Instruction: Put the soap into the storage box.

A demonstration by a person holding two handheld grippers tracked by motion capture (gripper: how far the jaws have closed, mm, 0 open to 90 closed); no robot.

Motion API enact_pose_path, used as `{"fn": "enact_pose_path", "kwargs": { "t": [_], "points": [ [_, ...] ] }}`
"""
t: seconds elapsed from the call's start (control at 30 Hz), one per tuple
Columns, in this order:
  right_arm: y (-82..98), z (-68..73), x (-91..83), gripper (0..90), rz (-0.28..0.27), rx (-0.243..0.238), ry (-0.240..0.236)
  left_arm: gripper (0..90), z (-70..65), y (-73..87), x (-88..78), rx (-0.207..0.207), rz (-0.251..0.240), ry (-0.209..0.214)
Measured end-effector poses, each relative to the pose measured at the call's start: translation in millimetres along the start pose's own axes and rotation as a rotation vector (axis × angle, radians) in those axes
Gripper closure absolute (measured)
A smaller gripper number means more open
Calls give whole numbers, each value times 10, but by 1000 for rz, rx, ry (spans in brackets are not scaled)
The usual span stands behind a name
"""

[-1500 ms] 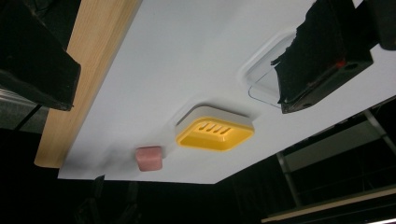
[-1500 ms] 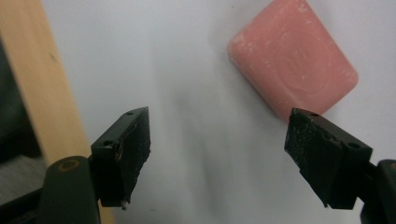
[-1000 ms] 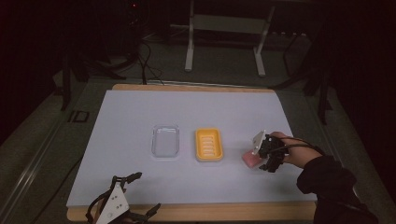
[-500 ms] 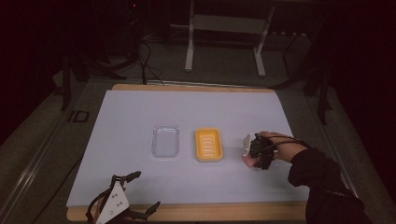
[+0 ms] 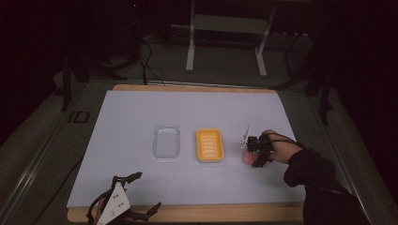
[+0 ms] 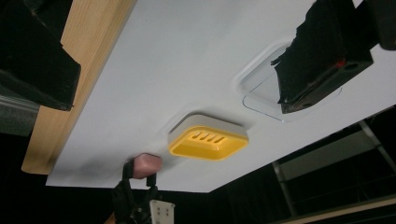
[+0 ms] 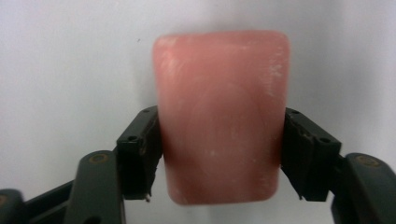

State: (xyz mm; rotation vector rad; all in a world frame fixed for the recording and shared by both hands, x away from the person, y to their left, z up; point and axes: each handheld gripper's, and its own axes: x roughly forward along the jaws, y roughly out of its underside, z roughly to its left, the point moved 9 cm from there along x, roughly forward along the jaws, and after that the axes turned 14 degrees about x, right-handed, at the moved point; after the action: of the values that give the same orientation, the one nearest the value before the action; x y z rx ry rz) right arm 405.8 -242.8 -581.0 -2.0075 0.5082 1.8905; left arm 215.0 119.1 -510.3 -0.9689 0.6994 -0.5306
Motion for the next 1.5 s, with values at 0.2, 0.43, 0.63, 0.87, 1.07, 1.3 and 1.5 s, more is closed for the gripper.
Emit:
{"fn": "enact_pose_path", "kwargs": {
  "t": [0.2,0.43,0.63,0.87,1.07,1.3,1.5],
  "points": [
    [5,25,-23,376,11,166,-29,5,-1,-2,1,1,0,-1],
    [-63,77,-140,377,-13,375,-77,5,-3,-6,0,2,-2,-2],
    [-150,94,-300,377,-68,546,-54,5,-8,-11,-4,5,-3,-1],
    [-192,22,-512,377,-107,769,44,5,-27,-21,0,8,-5,4],
    [-236,1,-654,377,-98,920,26,5,-35,-24,-6,13,-5,8],
    [-318,3,-833,378,-93,949,52,5,-37,-30,-6,12,-8,10],
    [-430,39,-975,378,-131,934,48,5,-39,-32,-9,12,-9,10]
  ]
}}
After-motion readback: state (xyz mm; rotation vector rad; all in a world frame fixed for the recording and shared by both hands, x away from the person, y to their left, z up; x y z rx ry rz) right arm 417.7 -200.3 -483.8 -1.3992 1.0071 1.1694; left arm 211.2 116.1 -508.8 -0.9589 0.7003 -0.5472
